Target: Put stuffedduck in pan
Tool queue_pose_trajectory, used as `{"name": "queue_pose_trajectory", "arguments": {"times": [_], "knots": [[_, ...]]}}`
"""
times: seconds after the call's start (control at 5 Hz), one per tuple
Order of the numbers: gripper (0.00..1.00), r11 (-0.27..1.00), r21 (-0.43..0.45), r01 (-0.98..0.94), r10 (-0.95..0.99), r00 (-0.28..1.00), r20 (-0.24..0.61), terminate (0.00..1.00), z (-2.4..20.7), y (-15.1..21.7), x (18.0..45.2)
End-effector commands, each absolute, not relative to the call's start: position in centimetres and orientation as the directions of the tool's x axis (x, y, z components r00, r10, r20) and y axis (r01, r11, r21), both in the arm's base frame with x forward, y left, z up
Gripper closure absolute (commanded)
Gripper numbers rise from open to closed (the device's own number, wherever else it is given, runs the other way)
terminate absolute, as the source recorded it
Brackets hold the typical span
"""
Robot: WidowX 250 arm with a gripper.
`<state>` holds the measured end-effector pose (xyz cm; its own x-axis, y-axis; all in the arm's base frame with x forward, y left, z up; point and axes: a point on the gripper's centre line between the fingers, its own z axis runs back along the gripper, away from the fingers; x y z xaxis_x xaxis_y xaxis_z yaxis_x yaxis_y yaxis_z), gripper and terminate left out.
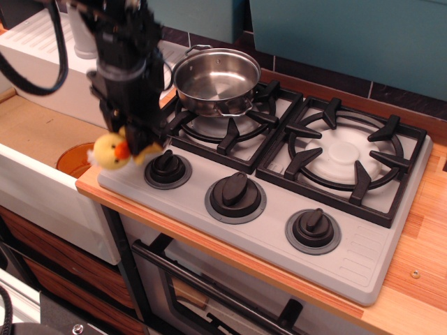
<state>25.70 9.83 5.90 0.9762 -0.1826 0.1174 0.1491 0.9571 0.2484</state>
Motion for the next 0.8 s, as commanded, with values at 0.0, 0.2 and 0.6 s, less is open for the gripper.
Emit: {"name": "queue_pose_trajectory", "arguments": {"times": [0.0, 0.2, 0.6], "knots": [[1.0, 0.935, 0.326, 0.142, -0.188, 0.975, 0.115, 0.0, 14.5, 7.8, 28.5], [1.0, 0.931, 0.329, 0.158, -0.207, 0.971, 0.121, 0.0, 15.7, 6.3, 30.7], [1.0, 0.925, 0.32, 0.204, -0.257, 0.957, 0.135, 0.0, 16.4, 5.2, 35.1]]}}
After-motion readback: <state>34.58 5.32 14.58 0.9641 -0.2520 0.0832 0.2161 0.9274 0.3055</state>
